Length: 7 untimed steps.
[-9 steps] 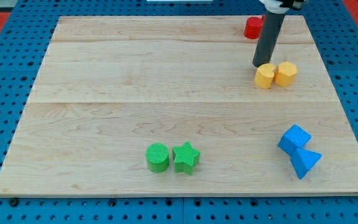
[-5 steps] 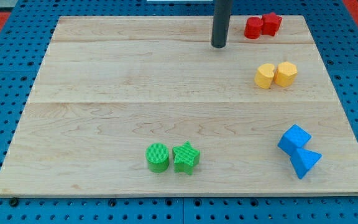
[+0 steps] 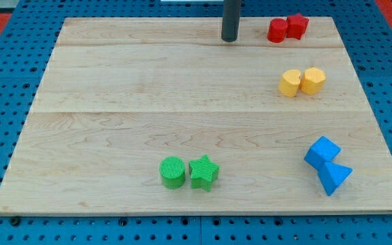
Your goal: Place red circle to the bottom of the red star
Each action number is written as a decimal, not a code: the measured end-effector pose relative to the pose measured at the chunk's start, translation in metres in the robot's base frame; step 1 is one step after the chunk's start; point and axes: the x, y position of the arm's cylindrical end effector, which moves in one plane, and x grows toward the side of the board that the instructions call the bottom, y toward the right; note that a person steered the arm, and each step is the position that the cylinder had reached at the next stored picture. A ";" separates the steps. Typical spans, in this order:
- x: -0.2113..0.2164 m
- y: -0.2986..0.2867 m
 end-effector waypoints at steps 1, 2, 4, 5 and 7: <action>-0.032 0.006; -0.041 0.048; -0.024 0.070; 0.005 0.078; 0.017 0.099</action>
